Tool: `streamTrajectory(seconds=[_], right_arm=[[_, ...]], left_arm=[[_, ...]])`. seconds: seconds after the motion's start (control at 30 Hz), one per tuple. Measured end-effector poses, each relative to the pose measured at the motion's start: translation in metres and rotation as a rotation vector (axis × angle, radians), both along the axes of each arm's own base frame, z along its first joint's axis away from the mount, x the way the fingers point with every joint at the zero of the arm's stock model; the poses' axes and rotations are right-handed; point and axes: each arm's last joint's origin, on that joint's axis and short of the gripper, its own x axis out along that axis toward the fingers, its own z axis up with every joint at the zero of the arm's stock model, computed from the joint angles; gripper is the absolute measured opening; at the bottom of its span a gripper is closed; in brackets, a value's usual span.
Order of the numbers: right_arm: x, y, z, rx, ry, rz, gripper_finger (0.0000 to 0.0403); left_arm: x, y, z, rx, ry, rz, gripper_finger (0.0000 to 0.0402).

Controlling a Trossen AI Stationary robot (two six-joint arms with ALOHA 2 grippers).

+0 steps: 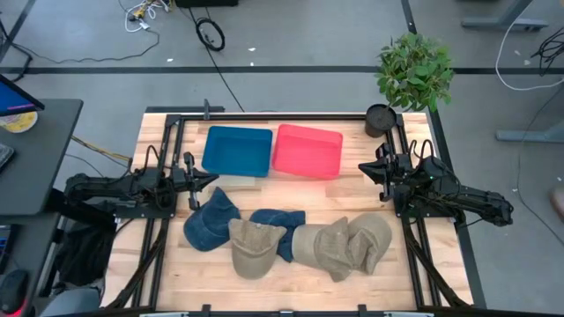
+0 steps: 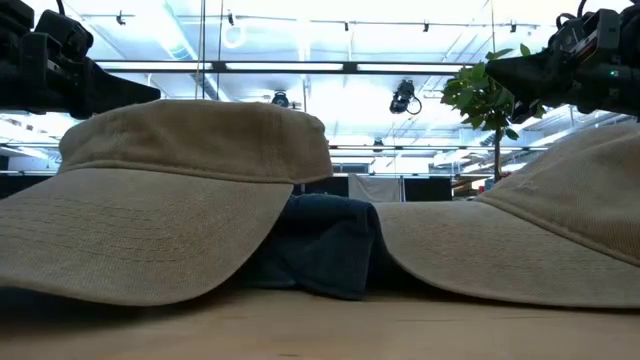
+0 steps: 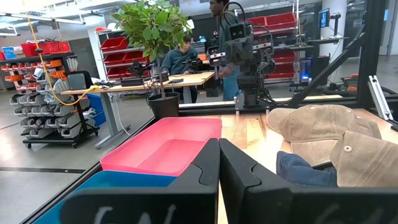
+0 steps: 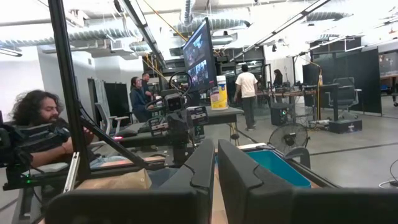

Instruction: Pick & Place hat

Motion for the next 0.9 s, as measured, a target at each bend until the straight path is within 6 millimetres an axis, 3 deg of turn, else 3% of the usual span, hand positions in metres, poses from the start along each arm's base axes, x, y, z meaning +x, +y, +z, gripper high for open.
streamTrajectory(seconds=[0.67, 0.9], right_arm=[[0.000, 0.000, 0.002, 0.008, -0.018, 0.003, 0.0027], [-0.014, 0.004, 0.030, 0.061, -0.347, 0.072, 0.0027]], left_arm=[[0.000, 0.000, 0.000, 0.000, 0.000, 0.000, 0.0003], [0.000, 0.000, 0.000, 0.000, 0.001, 0.000, 0.0003]])
